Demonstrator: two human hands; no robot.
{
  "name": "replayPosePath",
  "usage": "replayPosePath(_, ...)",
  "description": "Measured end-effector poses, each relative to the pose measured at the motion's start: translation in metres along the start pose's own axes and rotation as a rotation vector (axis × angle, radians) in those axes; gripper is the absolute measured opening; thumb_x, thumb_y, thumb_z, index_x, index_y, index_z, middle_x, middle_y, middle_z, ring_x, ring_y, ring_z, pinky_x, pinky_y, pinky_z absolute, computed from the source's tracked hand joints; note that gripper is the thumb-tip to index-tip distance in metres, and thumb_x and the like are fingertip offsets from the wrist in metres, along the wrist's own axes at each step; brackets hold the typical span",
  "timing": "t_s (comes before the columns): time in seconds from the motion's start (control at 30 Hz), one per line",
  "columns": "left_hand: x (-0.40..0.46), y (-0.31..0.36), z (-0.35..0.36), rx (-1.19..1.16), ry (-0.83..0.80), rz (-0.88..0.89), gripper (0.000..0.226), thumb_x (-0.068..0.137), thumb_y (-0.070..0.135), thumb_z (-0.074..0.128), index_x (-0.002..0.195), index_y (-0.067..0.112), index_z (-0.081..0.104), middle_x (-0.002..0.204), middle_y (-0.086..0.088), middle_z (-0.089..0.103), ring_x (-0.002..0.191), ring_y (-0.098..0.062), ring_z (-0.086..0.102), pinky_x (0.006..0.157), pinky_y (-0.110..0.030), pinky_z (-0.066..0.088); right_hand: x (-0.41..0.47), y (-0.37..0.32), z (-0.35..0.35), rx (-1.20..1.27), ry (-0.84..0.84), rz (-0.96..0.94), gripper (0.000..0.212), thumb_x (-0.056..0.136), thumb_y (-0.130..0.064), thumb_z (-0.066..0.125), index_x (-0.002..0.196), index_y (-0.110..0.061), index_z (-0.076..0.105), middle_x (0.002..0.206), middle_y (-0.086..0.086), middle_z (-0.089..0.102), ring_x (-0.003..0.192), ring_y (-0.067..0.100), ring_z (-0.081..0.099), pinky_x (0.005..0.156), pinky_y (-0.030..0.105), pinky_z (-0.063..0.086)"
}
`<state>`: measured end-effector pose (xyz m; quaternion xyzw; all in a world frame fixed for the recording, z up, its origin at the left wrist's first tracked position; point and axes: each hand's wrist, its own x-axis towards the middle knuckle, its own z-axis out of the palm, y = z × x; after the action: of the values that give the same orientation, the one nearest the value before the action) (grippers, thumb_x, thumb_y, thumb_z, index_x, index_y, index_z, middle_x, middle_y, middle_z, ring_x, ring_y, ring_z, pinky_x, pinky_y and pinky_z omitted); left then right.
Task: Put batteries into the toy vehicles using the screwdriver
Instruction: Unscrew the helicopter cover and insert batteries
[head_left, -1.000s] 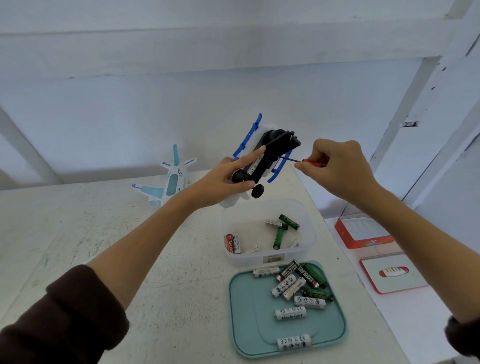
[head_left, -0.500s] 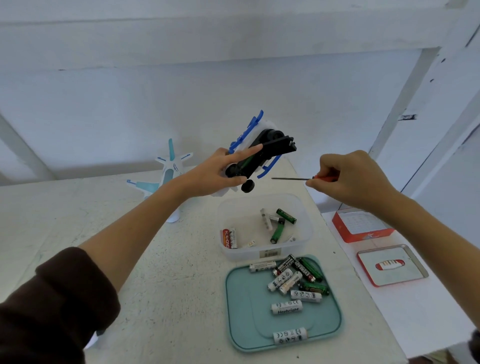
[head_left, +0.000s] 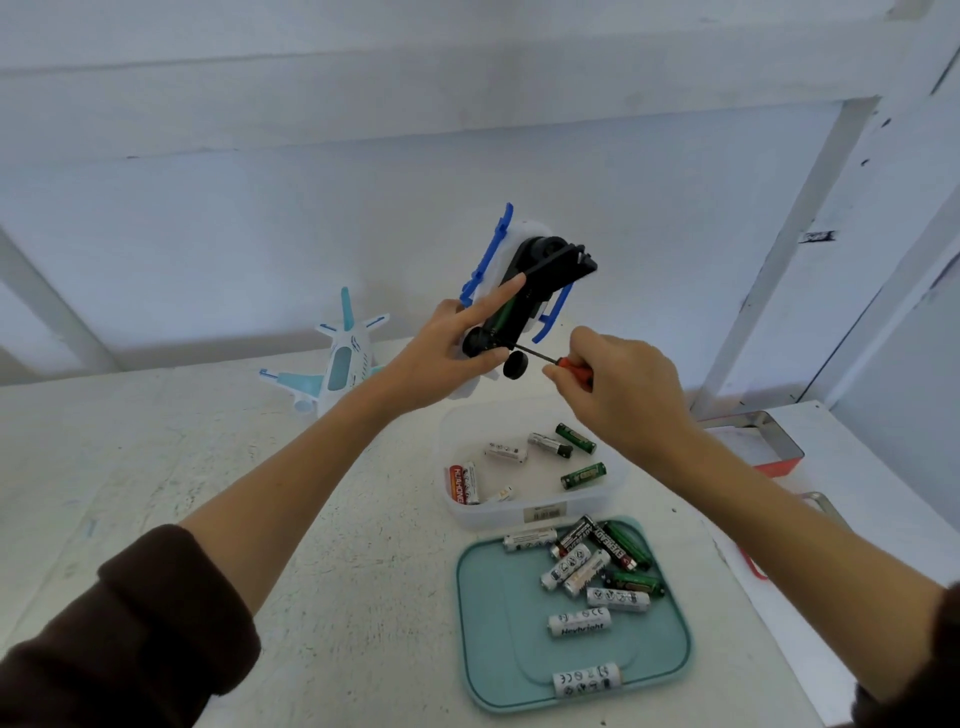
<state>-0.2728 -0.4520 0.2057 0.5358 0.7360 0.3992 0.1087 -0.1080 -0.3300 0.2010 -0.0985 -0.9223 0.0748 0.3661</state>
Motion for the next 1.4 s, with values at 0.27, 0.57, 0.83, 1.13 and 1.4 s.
replayPosePath(0.27,0.005,-0.002,0.008,-0.047,0.08,-0.02,0.063,0.097,0.026,0.053,0.133,0.061,0.014,0.114,-0.012,0.043,0.098,-0.012,0.043,0.083,-0.013,0.032,-0.01,-0.001,0.013,-0.134,0.173,-0.113,0.026,0.087,-0.024,0.049,0.066,-0.008,0.05,0.051,0.002,0.046,0.039,0.015,0.022,0.035,0.017,0.016)
replayPosePath(0.57,0.003,-0.001,0.004,-0.115,0.07,-0.052,0.064,0.098,0.024,0.052,0.127,0.067,0.016,0.114,-0.015,0.044,0.1,-0.016,0.043,0.085,-0.015,0.033,-0.017,0.001,0.009,-0.045,0.224,-0.069,0.028,0.085,-0.026,0.053,0.064,-0.009,0.047,0.05,-0.001,0.048,0.034,0.017,0.035,0.03,0.022,0.03)
replayPosePath(0.83,-0.002,0.004,-0.008,-0.099,-0.026,-0.022,0.064,0.097,0.013,0.054,0.132,0.055,0.022,0.106,-0.016,0.044,0.092,-0.026,0.044,0.074,-0.003,0.035,0.022,0.022,-0.016,-0.103,0.106,-0.042,0.028,0.077,-0.02,0.068,0.065,-0.007,0.047,0.046,0.004,0.049,0.035,0.019,0.036,0.038,0.02,0.029)
replayPosePath(1.13,0.003,-0.002,-0.009,0.07,-0.111,-0.029,0.065,0.096,0.026,0.056,0.136,0.062,0.02,0.103,-0.001,0.04,0.098,-0.023,0.044,0.085,-0.021,0.036,0.034,0.038,-0.002,-0.119,0.077,-0.135,0.026,0.072,-0.017,0.069,0.062,-0.006,0.047,0.042,0.004,0.046,0.035,0.016,0.029,0.043,0.014,0.021)
replayPosePath(1.4,0.012,-0.001,-0.007,0.3,-0.215,0.013,0.069,0.095,0.027,0.058,0.133,0.063,0.015,0.118,-0.004,0.035,0.106,-0.024,0.044,0.1,-0.032,0.039,0.014,0.057,-0.003,-0.08,0.024,-0.139,0.027,0.074,-0.026,0.064,0.063,-0.007,0.049,0.045,0.0,0.049,0.036,0.014,0.035,0.041,0.02,0.033)
